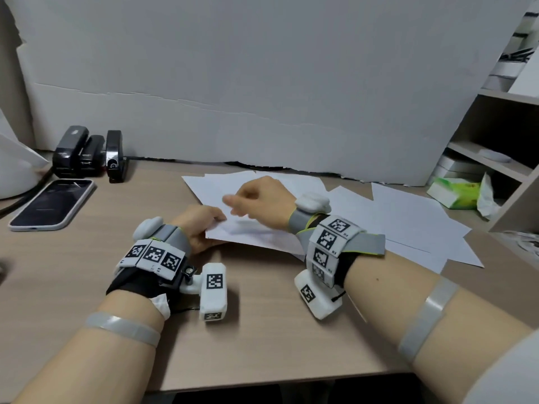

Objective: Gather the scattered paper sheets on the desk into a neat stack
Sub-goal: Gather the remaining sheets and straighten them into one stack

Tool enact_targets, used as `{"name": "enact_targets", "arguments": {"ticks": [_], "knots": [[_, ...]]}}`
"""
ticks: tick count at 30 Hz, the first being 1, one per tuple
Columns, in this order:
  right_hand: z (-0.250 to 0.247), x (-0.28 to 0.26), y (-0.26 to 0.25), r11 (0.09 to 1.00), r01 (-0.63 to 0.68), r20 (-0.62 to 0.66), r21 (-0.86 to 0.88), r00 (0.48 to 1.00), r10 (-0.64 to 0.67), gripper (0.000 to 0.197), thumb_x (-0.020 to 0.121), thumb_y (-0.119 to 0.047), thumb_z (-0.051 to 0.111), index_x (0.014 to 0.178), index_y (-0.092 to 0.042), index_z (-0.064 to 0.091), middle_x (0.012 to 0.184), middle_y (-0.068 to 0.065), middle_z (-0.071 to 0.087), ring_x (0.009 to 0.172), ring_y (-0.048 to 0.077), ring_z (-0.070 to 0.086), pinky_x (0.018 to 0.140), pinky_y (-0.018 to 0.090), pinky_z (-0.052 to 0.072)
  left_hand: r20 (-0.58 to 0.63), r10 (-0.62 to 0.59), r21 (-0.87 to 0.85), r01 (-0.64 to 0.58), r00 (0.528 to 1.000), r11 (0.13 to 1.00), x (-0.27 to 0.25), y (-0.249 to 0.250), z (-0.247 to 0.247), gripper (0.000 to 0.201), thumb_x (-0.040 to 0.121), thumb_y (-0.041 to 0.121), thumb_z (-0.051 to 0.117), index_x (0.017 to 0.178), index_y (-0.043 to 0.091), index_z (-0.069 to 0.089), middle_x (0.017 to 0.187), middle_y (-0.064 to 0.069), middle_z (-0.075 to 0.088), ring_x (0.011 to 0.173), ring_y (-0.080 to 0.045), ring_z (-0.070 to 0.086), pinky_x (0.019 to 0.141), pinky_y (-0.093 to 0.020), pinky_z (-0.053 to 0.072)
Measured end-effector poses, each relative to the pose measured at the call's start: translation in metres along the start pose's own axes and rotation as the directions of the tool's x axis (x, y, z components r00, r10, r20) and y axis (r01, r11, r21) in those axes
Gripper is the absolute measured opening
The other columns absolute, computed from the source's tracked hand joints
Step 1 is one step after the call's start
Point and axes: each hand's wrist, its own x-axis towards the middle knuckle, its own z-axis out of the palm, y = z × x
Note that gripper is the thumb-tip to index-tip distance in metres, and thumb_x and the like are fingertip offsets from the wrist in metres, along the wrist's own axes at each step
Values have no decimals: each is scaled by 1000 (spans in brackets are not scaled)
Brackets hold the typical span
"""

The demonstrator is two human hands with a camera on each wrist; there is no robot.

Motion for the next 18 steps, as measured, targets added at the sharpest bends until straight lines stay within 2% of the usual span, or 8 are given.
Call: {"name": "enact_targets", "arguments": {"ticks": [2,4,8,10,11,13,15,18], "knots": [[-13,2,9,988,-119,-111,98,985,130,47,84,-58,58,78,-13,72,75,-7,75,81,16,72,79,41,59,-29,-2,86,4,1000,996,-2,1,-2,14,94,-3,51,106,-7,57,67,-16,66,47,-21,64,40,-26,53],[-31,4,24,965,-255,-262,64,928,263,39,83,-46,57,79,-9,70,77,0,75,82,26,71,79,41,58,-25,34,79,-32,999,996,0,2,-4,15,92,-9,51,106,-6,58,89,-25,67,66,-29,65,55,-34,60],[-65,-7,58,857,-512,-427,-59,789,442,16,80,-30,53,87,-19,62,97,8,71,78,30,60,71,29,49,-58,150,-39,-152,987,988,2,2,-6,34,90,-20,43,112,3,56,89,-11,64,74,-25,63,43,-23,54],[-75,-17,69,770,-606,-389,-200,770,505,24,81,-36,54,99,-22,61,97,4,68,73,26,56,60,23,39,-80,178,-91,-185,981,979,5,2,-8,41,89,-21,42,115,6,55,91,-8,64,77,-23,63,44,-21,53],[-77,-21,74,725,-631,-352,-276,768,535,31,79,-41,55,104,-22,59,95,3,67,72,24,56,61,22,39,-99,186,-89,-195,977,977,6,2,-8,41,88,-21,42,115,8,55,92,-8,65,78,-23,63,46,-23,54],[-75,-26,84,704,-630,-241,-327,776,582,63,65,-48,56,118,-16,57,104,5,66,87,26,62,79,30,51,-149,208,-65,-220,967,973,10,2,-11,40,87,-18,47,114,10,57,98,-10,67,81,-25,63,61,-30,56],[-68,-27,89,718,-592,-97,-366,792,603,84,61,-49,62,134,-10,48,126,9,59,112,31,58,96,40,49,-198,236,-33,-247,951,968,10,3,-12,36,85,-13,51,111,11,58,99,-10,67,83,-27,61,73,-33,52],[-54,-28,91,692,-526,35,-494,783,621,80,67,-55,69,131,-11,49,131,7,56,118,31,55,98,40,47,-269,257,-32,-275,928,961,10,4,-16,29,84,-7,52,106,11,59,93,-8,65,85,-29,60,78,-37,51]]}}
